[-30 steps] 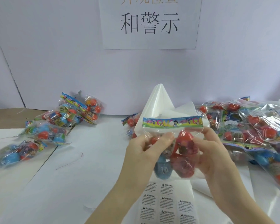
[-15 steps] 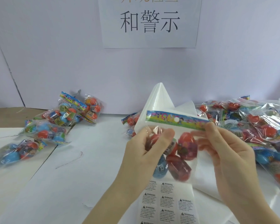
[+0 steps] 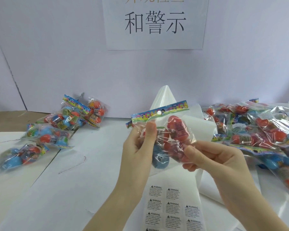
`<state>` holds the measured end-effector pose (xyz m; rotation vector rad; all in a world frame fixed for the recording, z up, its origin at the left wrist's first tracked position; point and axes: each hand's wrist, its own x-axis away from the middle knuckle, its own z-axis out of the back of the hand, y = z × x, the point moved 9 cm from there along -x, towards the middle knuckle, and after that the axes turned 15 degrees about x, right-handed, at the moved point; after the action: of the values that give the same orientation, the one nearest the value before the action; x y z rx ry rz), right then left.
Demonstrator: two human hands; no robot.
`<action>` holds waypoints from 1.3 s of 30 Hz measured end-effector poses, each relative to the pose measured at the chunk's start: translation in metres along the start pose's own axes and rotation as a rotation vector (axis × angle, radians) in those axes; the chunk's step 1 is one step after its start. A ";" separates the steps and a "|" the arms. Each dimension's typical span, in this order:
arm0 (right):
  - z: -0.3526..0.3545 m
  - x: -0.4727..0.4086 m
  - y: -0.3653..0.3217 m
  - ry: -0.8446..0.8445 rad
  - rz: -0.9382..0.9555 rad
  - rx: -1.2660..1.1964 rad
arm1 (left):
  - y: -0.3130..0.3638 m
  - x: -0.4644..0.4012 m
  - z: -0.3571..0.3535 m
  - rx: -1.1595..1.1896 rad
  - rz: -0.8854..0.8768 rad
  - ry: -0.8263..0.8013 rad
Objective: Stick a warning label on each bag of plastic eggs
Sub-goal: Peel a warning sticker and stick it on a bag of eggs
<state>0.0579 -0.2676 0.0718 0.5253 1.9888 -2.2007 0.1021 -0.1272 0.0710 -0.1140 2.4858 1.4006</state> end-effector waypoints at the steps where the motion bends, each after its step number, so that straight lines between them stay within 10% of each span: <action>1: 0.007 0.000 0.000 0.082 0.018 -0.017 | -0.003 -0.001 0.002 -0.041 0.022 0.019; 7: 0.025 0.027 -0.045 0.598 0.565 0.704 | -0.018 0.005 -0.013 -0.052 0.164 -0.079; 12: -0.014 0.030 -0.047 0.322 0.756 0.836 | -0.021 0.012 -0.028 0.135 0.249 -0.206; 23: 0.012 0.011 -0.022 0.305 0.273 0.327 | -0.006 0.001 -0.009 0.121 0.206 -0.100; 39: 0.019 0.008 -0.018 0.286 0.181 0.168 | -0.001 0.007 -0.017 0.145 0.243 -0.177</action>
<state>0.0411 -0.2825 0.0876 1.0513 1.7976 -2.2965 0.0917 -0.1416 0.0764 0.3384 2.5046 1.2493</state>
